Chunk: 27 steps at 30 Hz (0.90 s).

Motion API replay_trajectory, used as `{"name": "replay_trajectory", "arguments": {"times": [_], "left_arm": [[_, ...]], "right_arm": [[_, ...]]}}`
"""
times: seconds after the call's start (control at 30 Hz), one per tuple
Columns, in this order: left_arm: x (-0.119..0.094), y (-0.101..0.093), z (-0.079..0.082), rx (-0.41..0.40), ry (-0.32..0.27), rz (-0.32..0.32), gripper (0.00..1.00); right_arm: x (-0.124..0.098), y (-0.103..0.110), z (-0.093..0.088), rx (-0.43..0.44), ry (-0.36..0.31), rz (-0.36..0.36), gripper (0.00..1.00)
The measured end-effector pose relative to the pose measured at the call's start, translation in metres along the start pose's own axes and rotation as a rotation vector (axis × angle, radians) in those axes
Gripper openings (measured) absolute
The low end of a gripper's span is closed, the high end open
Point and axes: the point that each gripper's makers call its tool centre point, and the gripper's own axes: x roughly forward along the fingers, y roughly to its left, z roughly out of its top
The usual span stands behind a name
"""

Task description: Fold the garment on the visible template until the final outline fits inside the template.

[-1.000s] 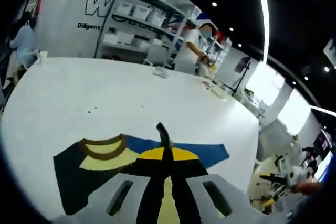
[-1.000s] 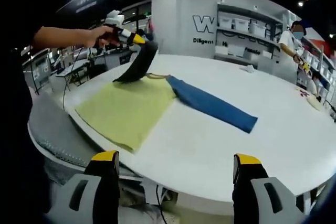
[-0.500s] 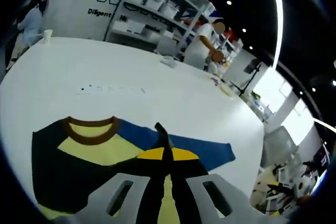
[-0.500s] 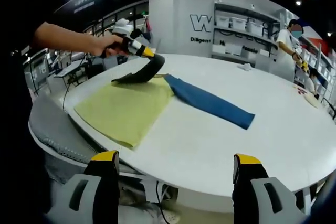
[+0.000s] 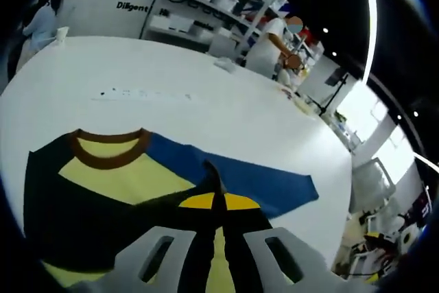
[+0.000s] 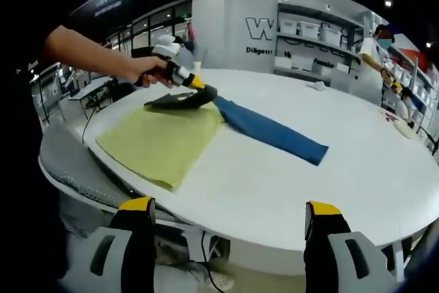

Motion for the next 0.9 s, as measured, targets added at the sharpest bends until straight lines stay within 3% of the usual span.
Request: {"name": "replay_trajectory", "arguments": {"times": [0.13,0.3,0.57,0.63,0.7,0.9], "left_arm": [[0.008,0.005,-0.017,-0.012,0.021,0.020,0.01],[0.014,0.006,-0.024,-0.023,0.026,0.027,0.02],[0.024,-0.001,-0.018,0.117,0.004,-0.036,0.03],[0.024,-0.003,-0.016,0.155,-0.007,-0.057,0.09],[0.023,-0.001,-0.018,0.179,-0.001,-0.046,0.19],[0.015,0.008,-0.018,0.214,-0.005,-0.042,0.19]], "right_arm": [[0.000,0.002,-0.003,0.006,0.007,0.003,0.89],[0.000,-0.001,-0.006,0.016,0.015,-0.004,0.89],[0.002,-0.003,-0.008,0.027,0.017,-0.007,0.89],[0.003,-0.003,-0.009,0.028,0.018,-0.005,0.89],[0.005,-0.002,-0.009,0.026,0.019,-0.001,0.89],[0.008,0.000,-0.005,0.021,0.014,0.008,0.89]]}}
